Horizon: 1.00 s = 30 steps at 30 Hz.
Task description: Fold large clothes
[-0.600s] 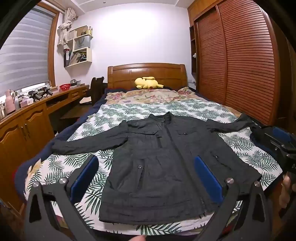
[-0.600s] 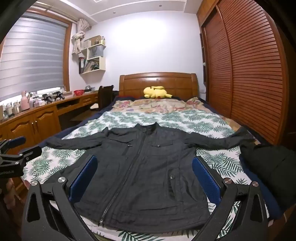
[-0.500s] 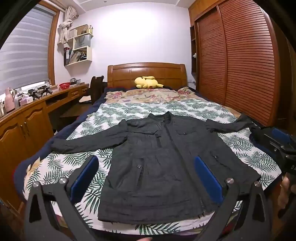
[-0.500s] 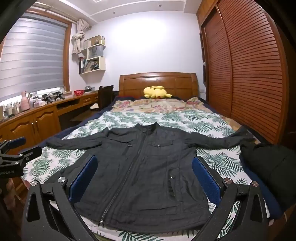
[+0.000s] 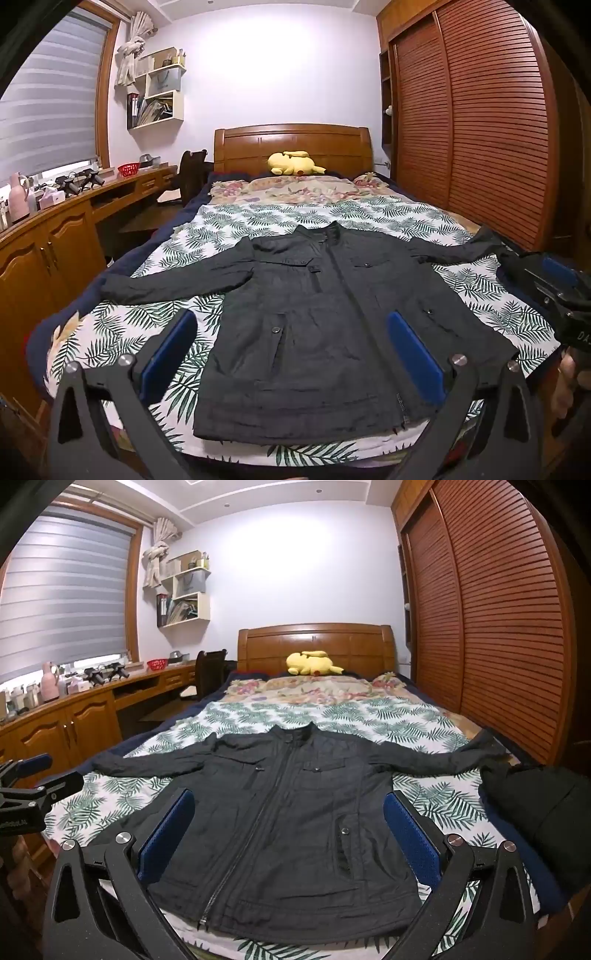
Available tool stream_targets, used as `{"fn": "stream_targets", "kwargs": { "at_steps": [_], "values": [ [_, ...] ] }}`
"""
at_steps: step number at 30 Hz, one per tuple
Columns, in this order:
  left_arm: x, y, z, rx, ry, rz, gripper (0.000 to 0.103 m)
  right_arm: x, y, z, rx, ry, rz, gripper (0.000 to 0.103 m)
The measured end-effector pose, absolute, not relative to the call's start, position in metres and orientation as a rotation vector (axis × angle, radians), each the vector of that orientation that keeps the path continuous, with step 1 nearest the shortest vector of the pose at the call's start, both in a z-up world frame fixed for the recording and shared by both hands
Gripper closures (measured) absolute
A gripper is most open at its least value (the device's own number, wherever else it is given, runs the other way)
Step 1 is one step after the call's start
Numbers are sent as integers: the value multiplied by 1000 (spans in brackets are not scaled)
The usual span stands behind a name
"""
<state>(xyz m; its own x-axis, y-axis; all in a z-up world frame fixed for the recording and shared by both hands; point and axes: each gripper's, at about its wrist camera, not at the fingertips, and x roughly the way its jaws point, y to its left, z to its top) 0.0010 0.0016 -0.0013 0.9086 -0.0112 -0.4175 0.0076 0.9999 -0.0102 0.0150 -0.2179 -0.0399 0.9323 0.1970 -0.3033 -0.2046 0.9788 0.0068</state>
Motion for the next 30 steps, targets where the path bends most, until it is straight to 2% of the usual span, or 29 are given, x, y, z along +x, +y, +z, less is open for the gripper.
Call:
{"fn": "stream_targets", "kwargs": {
  "at_steps": [30],
  "values": [
    [-1,-9,5,-10,421,-12,0,15,-222,-41,-20,311,207,0]
  ]
}}
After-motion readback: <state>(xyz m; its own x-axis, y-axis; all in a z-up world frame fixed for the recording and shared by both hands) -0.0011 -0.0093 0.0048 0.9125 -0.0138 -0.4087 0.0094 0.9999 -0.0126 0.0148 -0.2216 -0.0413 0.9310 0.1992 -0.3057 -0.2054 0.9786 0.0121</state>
